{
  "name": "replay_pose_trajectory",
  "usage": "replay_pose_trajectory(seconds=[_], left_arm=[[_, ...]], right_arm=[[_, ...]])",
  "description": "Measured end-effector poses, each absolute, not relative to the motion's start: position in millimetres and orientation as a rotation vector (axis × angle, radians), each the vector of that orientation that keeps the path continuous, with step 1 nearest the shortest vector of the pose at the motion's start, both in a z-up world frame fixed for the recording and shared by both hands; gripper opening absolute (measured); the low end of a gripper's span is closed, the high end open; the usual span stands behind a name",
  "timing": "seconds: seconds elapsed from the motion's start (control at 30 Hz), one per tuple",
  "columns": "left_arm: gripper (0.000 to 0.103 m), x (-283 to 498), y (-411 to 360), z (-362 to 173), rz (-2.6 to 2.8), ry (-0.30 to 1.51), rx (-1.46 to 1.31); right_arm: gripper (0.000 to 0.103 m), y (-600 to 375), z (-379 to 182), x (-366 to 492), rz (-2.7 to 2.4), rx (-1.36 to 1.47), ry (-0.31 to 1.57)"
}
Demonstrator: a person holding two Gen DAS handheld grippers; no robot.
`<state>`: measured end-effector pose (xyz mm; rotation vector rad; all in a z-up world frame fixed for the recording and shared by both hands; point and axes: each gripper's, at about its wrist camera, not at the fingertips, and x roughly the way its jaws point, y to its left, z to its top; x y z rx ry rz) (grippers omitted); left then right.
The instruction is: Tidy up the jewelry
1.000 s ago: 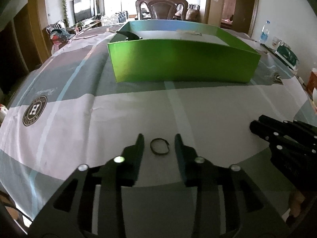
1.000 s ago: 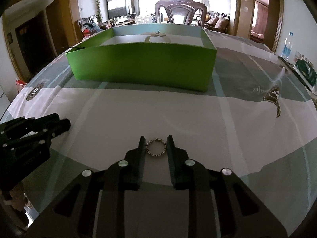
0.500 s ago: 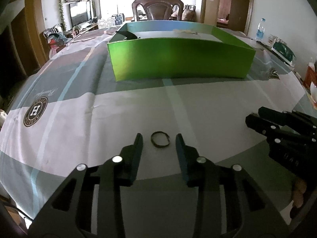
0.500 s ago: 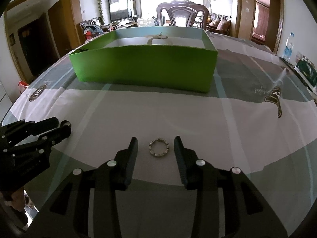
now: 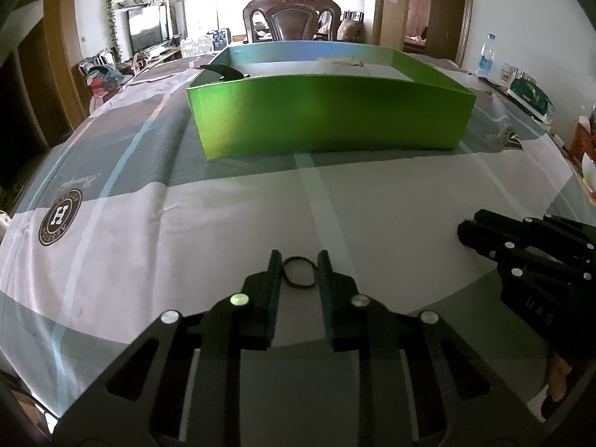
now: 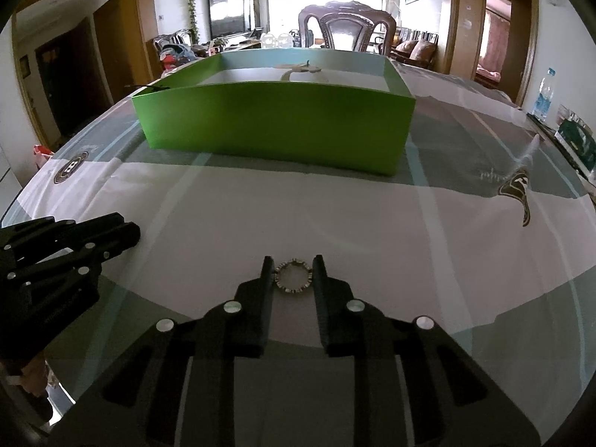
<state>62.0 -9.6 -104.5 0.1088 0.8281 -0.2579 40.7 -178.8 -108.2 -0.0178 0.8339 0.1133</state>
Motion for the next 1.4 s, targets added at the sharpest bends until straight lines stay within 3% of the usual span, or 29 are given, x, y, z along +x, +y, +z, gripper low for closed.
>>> replay_pose_trajectory(seconds=[1.1,1.4], left_arm=[[0.019,64.9,-13.9,-87.7,-0.285,0.809,0.102],[0.019,104.7,-20.3,-8.6,-0.287,0.666,0.079]], right_arm=[[0.021,-183.0,-105.1,44.3,0.135,0.020,0.859],[0.021,-184.8,-18.5,76.8,0.097,-0.004,0.698]])
